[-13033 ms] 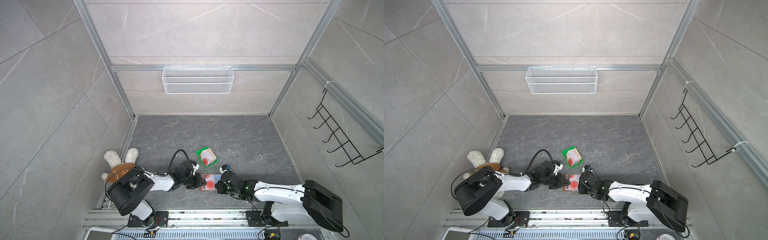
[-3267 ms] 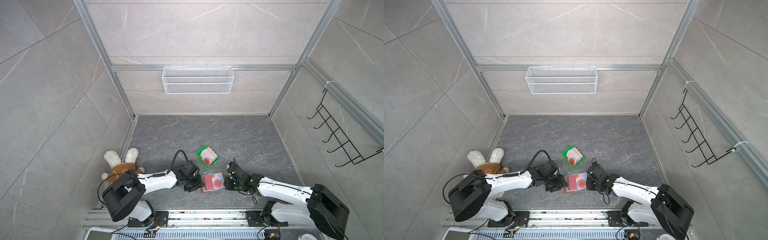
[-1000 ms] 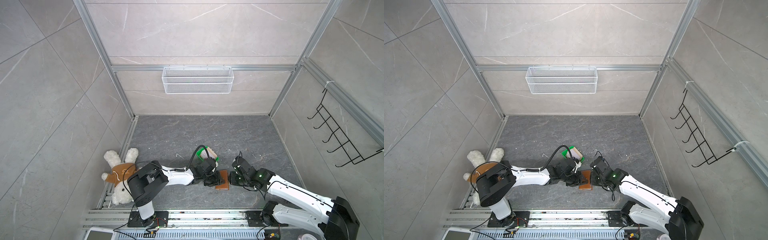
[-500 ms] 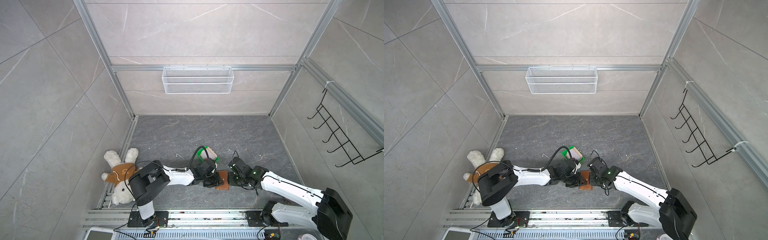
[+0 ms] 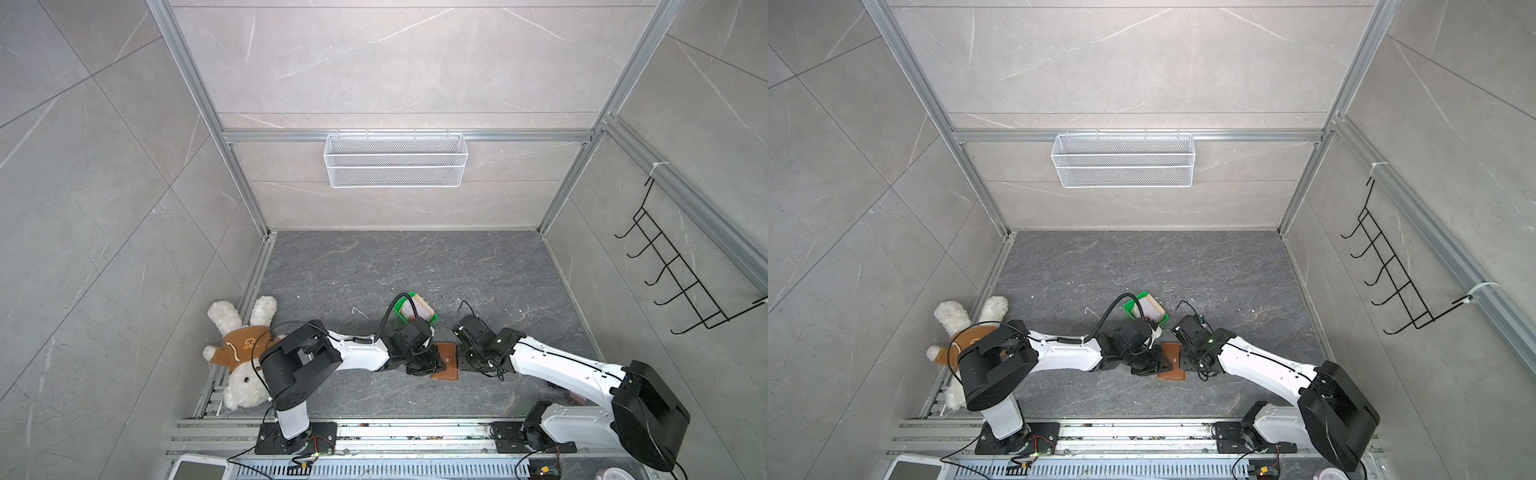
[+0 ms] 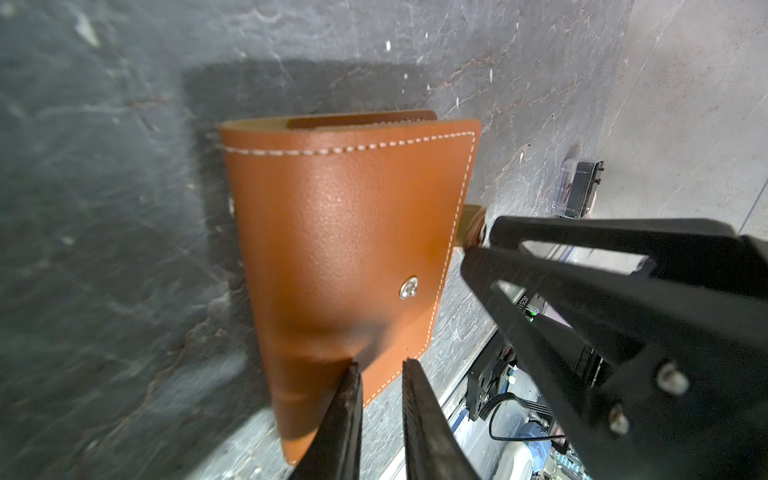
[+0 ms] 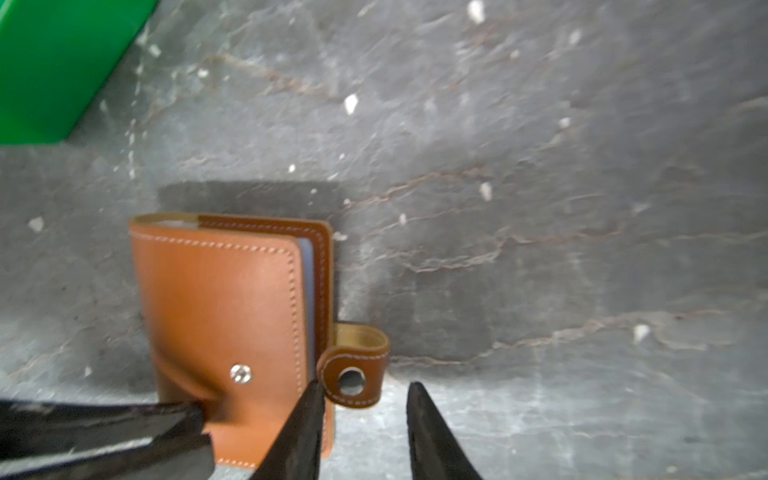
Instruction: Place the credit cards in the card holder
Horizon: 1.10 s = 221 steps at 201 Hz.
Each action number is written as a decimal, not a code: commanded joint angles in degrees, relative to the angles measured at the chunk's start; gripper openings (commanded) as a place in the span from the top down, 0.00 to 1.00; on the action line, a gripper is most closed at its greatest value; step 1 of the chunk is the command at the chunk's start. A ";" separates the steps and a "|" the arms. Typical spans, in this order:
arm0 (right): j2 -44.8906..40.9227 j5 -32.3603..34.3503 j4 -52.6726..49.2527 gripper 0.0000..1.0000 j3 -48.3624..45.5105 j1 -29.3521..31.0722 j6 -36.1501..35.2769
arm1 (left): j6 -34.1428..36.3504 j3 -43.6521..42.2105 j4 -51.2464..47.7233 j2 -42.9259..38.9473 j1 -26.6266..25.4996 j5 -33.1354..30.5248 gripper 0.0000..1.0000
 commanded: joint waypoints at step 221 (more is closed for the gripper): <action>-1.00 -3.32 -2.32 0.86 4.06 -1.22 -1.83 | 0.84 0.73 -1.92 2.22 -0.57 0.56 0.88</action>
